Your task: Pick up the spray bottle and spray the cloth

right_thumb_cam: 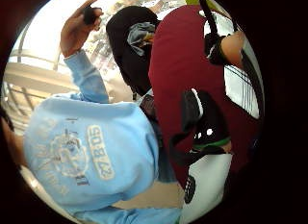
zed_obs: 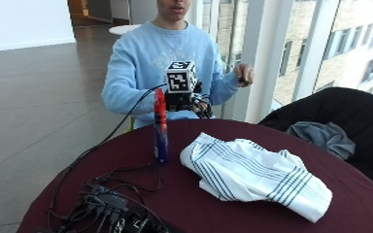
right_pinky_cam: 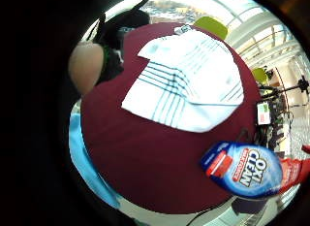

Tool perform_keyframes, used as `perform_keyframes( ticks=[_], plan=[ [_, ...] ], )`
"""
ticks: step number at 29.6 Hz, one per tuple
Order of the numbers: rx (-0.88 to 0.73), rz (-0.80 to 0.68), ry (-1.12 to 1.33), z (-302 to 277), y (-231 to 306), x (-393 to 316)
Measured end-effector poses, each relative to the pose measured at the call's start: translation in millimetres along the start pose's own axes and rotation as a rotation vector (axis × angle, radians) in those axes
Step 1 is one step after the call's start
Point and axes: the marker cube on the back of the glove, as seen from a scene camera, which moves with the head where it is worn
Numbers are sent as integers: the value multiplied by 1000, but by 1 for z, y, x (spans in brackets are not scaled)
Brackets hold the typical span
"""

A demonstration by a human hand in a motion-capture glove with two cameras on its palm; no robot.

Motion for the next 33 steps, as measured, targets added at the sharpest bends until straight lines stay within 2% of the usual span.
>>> perform_keyframes(
  ticks=[33],
  plan=[
    [12,66,0,-2,-6,19]
  ],
)
